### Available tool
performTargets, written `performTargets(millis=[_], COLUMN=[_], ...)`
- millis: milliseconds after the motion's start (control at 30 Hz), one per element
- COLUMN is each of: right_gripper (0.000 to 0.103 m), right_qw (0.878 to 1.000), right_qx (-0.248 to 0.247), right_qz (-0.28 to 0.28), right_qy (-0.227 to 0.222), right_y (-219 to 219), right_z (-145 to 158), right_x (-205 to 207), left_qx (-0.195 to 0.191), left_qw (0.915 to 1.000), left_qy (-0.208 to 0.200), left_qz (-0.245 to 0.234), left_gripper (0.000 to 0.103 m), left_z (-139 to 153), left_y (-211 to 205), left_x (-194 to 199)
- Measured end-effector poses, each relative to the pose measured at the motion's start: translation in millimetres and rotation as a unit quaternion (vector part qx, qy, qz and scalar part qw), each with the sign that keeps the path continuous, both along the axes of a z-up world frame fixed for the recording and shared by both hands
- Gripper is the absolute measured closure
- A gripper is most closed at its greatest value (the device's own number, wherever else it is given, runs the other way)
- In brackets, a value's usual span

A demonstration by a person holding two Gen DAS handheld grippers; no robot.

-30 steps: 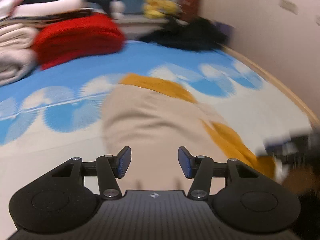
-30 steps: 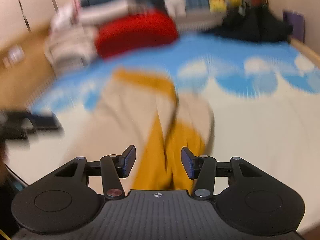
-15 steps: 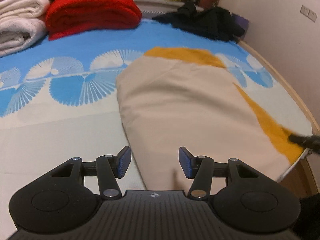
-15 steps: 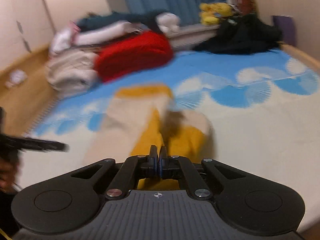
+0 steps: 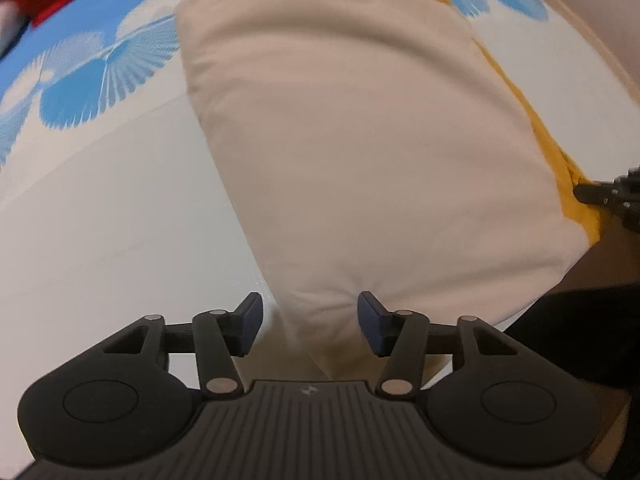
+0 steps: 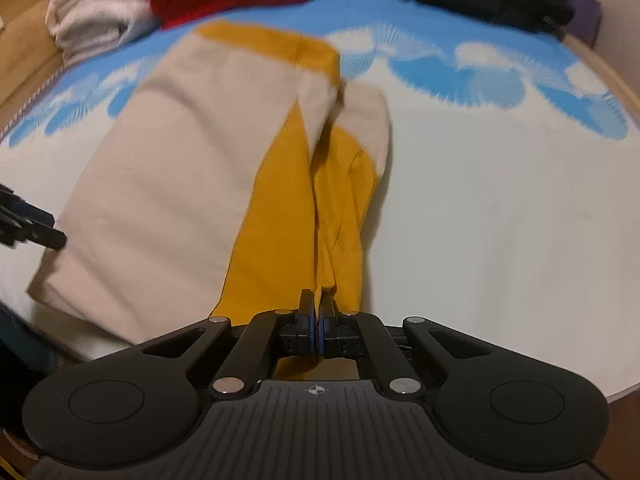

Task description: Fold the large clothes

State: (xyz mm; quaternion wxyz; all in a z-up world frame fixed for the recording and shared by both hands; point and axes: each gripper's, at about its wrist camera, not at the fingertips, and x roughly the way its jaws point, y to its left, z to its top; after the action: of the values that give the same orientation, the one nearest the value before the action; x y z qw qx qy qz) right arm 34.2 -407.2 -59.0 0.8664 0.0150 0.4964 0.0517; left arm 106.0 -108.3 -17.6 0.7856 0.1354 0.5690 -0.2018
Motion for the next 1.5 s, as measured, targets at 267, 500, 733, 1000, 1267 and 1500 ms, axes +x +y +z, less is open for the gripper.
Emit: performTargets(millis=[267, 500, 733, 1000, 1267, 1500], right_gripper=[0.102, 0.102, 0.097, 0.093, 0.067, 0.055], right_qw=[0.999, 0.997, 0.999, 0.974, 0.968, 0.972], right_qx=[-0.029, -0.041, -0.022, -0.026, 0.043, 0.081], right_qz=[0.029, 0.044, -0.004, -0.063, -0.09, -0.098], right_qy=[0.021, 0.042, -0.041, -0.216, -0.232, -0.199], right_y=[8.3, 14.6, -1.6, -18.5, -19.3, -10.9], right_z=[-11.2, -16.3, 19.8, 65.5, 67.5, 45.1], right_x=[3.0, 7.3, 7.0, 18.8, 75.8, 137.8], left_qx=[-0.097, -0.015, -0.121, -0.055, -0.072, -0.08], left_qw=[0.9952, 0.9973, 0.9919, 0.9969, 0.9904, 0.9879], left_qy=[0.011, 0.024, -0.025, -0.04, -0.07, -0.072], left_qz=[-0.01, -0.068, 0.028, 0.041, 0.096, 0.112], left_gripper=[0.044, 0.037, 0.045, 0.051, 0.05, 0.05], left_z=[24.6, 1.5, 42.1, 30.1, 40.7, 36.6], left_y=[12.0, -4.1, 39.1, 30.4, 28.6, 24.4], left_x=[-4.0, -11.0, 17.7, 33.8, 43.8, 40.1])
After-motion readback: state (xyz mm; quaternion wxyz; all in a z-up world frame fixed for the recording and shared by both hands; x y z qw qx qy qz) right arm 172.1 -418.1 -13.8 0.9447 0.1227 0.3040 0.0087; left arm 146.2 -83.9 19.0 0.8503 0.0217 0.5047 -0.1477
